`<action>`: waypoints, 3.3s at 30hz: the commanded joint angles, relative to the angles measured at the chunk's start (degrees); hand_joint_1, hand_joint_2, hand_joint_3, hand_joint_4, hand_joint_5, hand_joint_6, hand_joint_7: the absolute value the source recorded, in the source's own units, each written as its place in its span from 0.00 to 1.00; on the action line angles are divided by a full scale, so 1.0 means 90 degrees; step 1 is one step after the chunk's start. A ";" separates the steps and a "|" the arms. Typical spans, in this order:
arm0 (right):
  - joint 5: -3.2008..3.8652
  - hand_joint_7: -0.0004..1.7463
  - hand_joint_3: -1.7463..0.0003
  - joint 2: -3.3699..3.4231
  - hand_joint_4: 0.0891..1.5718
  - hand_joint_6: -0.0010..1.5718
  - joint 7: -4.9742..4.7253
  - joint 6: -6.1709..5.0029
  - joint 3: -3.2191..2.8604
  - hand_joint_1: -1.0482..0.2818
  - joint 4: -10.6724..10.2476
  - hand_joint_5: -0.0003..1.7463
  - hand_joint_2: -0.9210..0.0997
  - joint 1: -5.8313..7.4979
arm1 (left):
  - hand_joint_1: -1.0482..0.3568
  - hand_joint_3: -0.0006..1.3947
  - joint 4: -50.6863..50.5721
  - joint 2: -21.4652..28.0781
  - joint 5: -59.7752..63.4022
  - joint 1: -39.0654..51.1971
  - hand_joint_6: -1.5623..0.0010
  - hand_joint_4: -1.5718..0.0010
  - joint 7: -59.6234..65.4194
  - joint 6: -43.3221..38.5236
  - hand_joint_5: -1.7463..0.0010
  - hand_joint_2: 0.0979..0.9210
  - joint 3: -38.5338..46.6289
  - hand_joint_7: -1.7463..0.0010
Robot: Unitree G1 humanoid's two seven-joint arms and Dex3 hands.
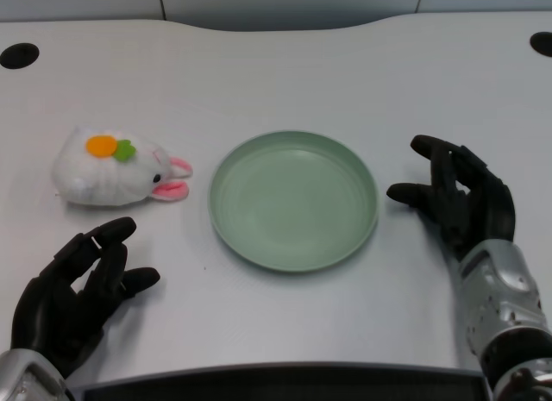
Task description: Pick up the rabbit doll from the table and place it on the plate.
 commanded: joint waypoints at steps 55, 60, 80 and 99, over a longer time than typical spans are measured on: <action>0.0048 0.46 0.78 0.0109 0.41 0.41 -0.0022 -0.0018 -0.0010 0.50 -0.0075 0.67 0.00 0.0048 | 0.36 0.07 -0.0124 0.2311 0.4006 -0.1860 0.77 0.91 -0.0205 -0.2608 0.33 1.00 -0.1481 0.75; 0.0036 0.45 0.78 0.0103 0.41 0.40 -0.0038 0.0001 0.0001 0.50 -0.0089 0.67 0.00 0.0048 | 0.30 0.02 0.0260 0.2987 0.5192 -0.2666 0.79 0.95 -0.0370 -0.2525 0.45 1.00 -0.2146 0.90; 0.0035 0.45 0.76 0.0125 0.40 0.39 -0.0080 0.0074 0.0016 0.50 -0.0173 0.68 0.00 0.0064 | 0.03 0.02 0.2368 0.3547 0.8112 -0.5049 0.92 1.00 -0.1204 -0.2776 0.89 0.98 -0.4309 0.99; 0.0047 0.45 0.77 0.0158 0.39 0.40 -0.0110 0.0064 0.0022 0.50 -0.0268 0.68 0.00 0.0132 | 0.00 0.00 0.5890 0.2849 0.8638 -0.6620 0.97 1.00 -0.1016 -0.2689 1.00 0.93 -0.5450 0.99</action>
